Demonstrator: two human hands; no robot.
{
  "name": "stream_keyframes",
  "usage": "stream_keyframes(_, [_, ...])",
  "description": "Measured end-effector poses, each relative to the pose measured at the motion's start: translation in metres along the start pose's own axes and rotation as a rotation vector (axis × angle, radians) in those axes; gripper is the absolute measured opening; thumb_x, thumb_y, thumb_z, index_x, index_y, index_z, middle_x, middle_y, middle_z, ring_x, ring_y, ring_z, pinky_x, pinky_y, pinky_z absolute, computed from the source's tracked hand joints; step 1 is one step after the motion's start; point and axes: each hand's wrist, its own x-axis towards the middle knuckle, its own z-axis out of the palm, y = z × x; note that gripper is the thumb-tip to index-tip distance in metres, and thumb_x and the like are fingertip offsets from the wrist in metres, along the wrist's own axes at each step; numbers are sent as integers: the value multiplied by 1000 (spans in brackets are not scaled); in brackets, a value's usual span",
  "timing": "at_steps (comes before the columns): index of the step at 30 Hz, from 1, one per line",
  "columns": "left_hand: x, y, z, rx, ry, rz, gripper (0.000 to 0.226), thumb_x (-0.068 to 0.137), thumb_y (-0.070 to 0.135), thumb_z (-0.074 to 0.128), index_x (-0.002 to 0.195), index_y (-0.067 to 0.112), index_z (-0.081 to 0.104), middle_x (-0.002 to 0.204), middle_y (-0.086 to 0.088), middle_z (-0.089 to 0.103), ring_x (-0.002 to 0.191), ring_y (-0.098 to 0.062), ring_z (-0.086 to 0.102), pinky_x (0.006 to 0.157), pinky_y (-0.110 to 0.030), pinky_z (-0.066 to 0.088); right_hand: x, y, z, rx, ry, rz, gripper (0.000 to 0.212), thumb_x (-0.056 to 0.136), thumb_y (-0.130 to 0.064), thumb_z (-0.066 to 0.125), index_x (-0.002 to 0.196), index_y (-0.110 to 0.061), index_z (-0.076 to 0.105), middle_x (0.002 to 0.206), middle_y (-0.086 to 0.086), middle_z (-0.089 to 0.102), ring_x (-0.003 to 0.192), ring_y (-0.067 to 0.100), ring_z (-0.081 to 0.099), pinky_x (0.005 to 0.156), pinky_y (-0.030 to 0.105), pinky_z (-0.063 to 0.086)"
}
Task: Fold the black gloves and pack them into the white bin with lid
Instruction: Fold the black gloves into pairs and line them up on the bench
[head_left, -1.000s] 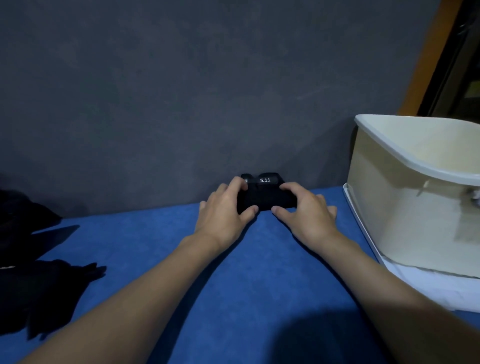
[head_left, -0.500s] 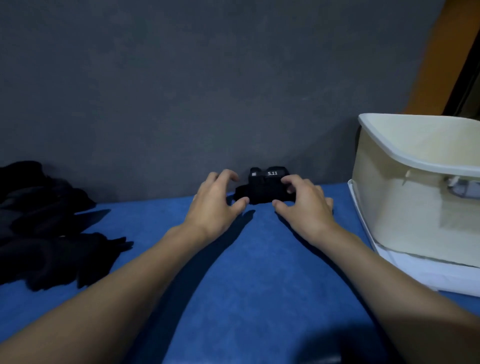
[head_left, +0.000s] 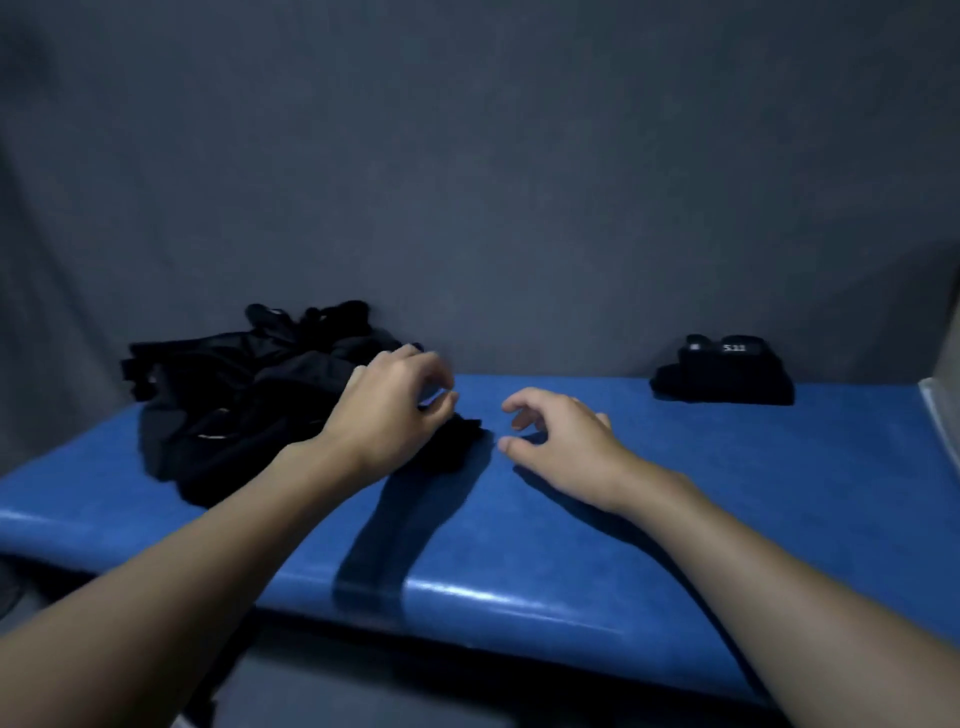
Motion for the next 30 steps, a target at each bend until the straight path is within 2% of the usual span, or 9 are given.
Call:
stream_keyframes(6, [-40, -50, -15, 136, -86, -21, 27, 89, 35, 65, 116, 31, 65, 117, 11, 61, 111, -19, 54, 91, -38, 41, 6, -33, 33, -106, -78, -56, 52, 87, -43, 64, 135, -39, 44, 130, -11, 56, 126, 16, 44, 101, 37, 26])
stream_keyframes(9, [-51, -66, -10, 51, -72, -30, 37, 87, 29, 69, 123, 28, 62, 115, 10, 62, 109, -18, 54, 93, -39, 43, 14, -37, 43, -124, -56, -56, 53, 88, -41, 63, 137, -40, 43, 128, -12, 57, 124, 16, 44, 99, 35, 25])
stream_keyframes(14, [-53, -76, -10, -120, 11, -45, 30, 84, 13, 72, 114, 18, 69, 101, 9, 65, 99, -13, 58, 85, -24, 43, 27, -38, 58, 10, -2, -82, 18, 88, -25, 63, 101, -37, 68, 101, -18, 69, 108, 10, 59, 104, 39, 35])
stream_keyframes(16, [-49, -75, -11, -184, 51, -47, 22, 85, 12, 73, 106, 17, 71, 95, 10, 67, 94, -9, 62, 83, -23, 48, 30, -37, 59, 87, 24, -91, 12, 86, -27, 62, 89, -36, 69, 92, -18, 71, 99, 12, 63, 98, 41, 44])
stream_keyframes(20, [-38, -67, -9, -357, 104, -98, 16, 86, 15, 73, 102, 20, 72, 91, 18, 68, 91, 4, 64, 84, -9, 47, 31, -37, 42, 286, 76, -124, 13, 90, -15, 65, 81, -24, 68, 83, -8, 71, 82, 6, 63, 76, 24, 43])
stream_keyframes(23, [-26, -56, -7, -529, 138, -145, 11, 88, 15, 72, 97, 21, 70, 87, 10, 71, 84, -3, 67, 82, -21, 53, 29, -39, 26, 461, 143, -65, 11, 92, -14, 64, 82, -15, 68, 79, 2, 72, 73, 8, 62, 68, 22, 46])
stream_keyframes(25, [-20, -44, -7, -663, 129, -189, 7, 92, 15, 68, 98, 17, 70, 83, -1, 70, 73, -5, 63, 73, -18, 51, 26, -38, 18, 557, 174, 3, 16, 94, -14, 62, 79, -10, 65, 69, 4, 64, 64, 8, 56, 59, 20, 44])
stream_keyframes(27, [-17, -32, -10, -816, 80, -259, 12, 95, 19, 64, 106, 16, 68, 90, -12, 70, 76, -5, 60, 69, -17, 48, 24, -38, 11, 663, 195, 92, 16, 96, -14, 60, 81, -9, 64, 70, 4, 62, 62, 11, 57, 57, 24, 47])
stream_keyframes(30, [-17, -21, -7, -988, -117, -285, 38, 88, 25, 73, 123, 23, 58, 100, -7, 69, 85, -10, 64, 74, -26, 52, 22, -34, 2, 786, 226, 209, 17, 97, -13, 56, 82, -10, 63, 71, 6, 62, 51, 13, 58, 45, 26, 47])
